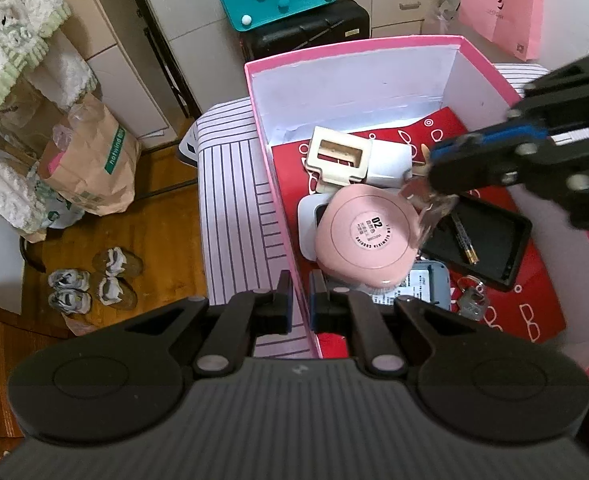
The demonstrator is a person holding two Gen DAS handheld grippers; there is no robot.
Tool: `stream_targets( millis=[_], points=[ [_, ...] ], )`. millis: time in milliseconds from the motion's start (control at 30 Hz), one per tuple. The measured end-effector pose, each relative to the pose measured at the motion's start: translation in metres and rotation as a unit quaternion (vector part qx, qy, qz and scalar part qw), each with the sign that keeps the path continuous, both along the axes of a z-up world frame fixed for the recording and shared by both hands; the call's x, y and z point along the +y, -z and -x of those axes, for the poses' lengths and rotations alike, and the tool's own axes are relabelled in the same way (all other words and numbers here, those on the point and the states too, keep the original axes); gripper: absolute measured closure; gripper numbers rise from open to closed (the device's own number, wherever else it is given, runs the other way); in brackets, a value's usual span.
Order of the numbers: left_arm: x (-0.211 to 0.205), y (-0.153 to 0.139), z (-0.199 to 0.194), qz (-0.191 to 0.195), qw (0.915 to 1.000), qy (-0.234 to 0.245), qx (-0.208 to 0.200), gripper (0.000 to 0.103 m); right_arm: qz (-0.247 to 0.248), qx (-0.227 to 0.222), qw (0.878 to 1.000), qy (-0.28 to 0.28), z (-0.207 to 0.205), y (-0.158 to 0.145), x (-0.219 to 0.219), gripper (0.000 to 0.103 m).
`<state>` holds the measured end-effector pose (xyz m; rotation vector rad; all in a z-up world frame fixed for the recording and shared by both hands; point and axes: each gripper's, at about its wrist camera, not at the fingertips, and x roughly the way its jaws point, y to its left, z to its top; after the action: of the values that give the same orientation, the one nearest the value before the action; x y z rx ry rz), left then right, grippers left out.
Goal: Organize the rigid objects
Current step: 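Lower the silver key into the box and release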
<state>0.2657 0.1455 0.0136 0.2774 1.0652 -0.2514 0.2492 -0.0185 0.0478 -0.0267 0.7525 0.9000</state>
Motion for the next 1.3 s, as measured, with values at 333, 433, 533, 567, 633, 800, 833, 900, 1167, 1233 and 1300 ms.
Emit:
stream_targets(
  millis=[333, 433, 533, 567, 633, 800, 833, 900, 1167, 1233, 1300],
  points=[
    [-0.001, 0.0, 0.001, -0.004, 1.0, -0.001, -0.006, 0.096, -0.018, 0.0, 0.999, 0.033, -0.003, -0.002, -0.013, 0.091],
    [-0.001, 0.0, 0.0, -0.004, 1.0, 0.0, -0.007, 0.096, -0.018, -0.004, 0.998, 0.052, 0.001, -0.01, -0.035, 0.091],
    [0.0, 0.0, 0.001, -0.004, 1.0, 0.001, -0.009, 0.096, -0.006, -0.018, 0.996, 0.082, 0.008, -0.016, -0.06, 0.09],
    [0.0, 0.0, 0.002, -0.004, 0.9999, 0.001, -0.01, 0.096, -0.002, -0.02, 0.996, 0.092, 0.01, -0.017, -0.069, 0.09],
    [0.0, 0.0, 0.002, -0.004, 0.9999, 0.002, -0.011, 0.096, 0.003, -0.022, 0.993, 0.114, 0.013, -0.018, -0.087, 0.089],
    [-0.001, 0.001, 0.003, -0.005, 0.9999, 0.002, -0.011, 0.096, 0.024, -0.017, 0.987, 0.158, 0.018, -0.012, -0.125, 0.087],
    [-0.002, 0.001, 0.003, -0.006, 0.9999, 0.001, -0.01, 0.096, 0.029, -0.012, 0.985, 0.168, 0.019, -0.009, -0.13, 0.087],
    [-0.003, 0.0, 0.002, -0.009, 0.9999, 0.001, -0.006, 0.096, 0.042, -0.002, 0.982, 0.182, 0.023, -0.001, -0.137, 0.084],
    [0.0, 0.0, -0.006, 0.0, 0.9999, -0.007, 0.012, 0.096, 0.092, -0.016, 0.979, 0.183, 0.043, 0.032, -0.148, 0.069],
    [0.001, 0.0, -0.008, 0.005, 0.9998, -0.01, 0.017, 0.096, 0.093, -0.015, 0.978, 0.188, 0.042, 0.039, -0.154, 0.066],
    [0.003, 0.0, -0.009, 0.01, 0.9996, -0.012, 0.023, 0.096, 0.093, -0.017, 0.976, 0.196, 0.04, 0.047, -0.16, 0.062]
  ],
)
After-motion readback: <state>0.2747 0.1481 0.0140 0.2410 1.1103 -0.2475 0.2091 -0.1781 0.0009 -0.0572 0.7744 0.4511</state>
